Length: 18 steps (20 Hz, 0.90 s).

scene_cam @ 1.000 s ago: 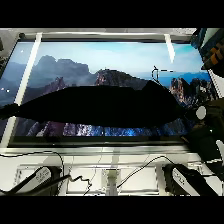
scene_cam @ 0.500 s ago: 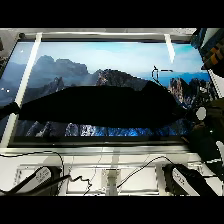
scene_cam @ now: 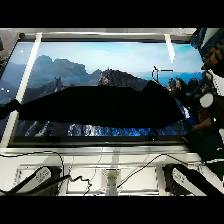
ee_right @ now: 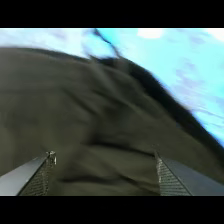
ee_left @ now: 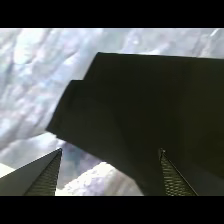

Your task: Fold the clothes and pants, and hang the long-sleeved shirts on hangers.

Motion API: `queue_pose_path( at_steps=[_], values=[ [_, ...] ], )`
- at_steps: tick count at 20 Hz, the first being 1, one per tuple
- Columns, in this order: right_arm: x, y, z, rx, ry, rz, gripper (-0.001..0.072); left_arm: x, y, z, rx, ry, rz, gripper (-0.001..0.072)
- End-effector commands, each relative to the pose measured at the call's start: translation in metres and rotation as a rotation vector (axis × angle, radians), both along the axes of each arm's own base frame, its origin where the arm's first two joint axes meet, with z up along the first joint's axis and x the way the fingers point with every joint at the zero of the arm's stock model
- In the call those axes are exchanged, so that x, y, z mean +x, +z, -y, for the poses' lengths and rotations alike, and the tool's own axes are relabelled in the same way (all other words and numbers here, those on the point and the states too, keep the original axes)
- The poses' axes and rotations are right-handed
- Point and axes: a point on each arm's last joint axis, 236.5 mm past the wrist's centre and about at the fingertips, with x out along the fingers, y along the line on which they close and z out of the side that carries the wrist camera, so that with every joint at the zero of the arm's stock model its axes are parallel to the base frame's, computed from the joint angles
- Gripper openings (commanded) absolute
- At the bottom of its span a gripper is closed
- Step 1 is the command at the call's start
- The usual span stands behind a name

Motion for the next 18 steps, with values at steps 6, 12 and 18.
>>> queue_pose_path(
  at_steps=[6, 12, 18],
  values=[
    [0.098, -0.025, -0.047, 0.010, 0.401, -0.111, 0.0686, 0.004, 0.001, 0.011, -0.054, 0.006, 0.021, 0.0693],
    [0.109, -0.059, -0.032, -0.128, 0.827, -0.258, 0.0685, 0.005, 0.001, 0.012, -0.060, 0.008, 0.026, 0.0693],
    [0.142, -0.078, -0.038, -0.227, 0.912, -0.155, 0.0681, 0.006, -0.003, 0.012, -0.071, 0.010, 0.020, 0.0693]
  ],
)
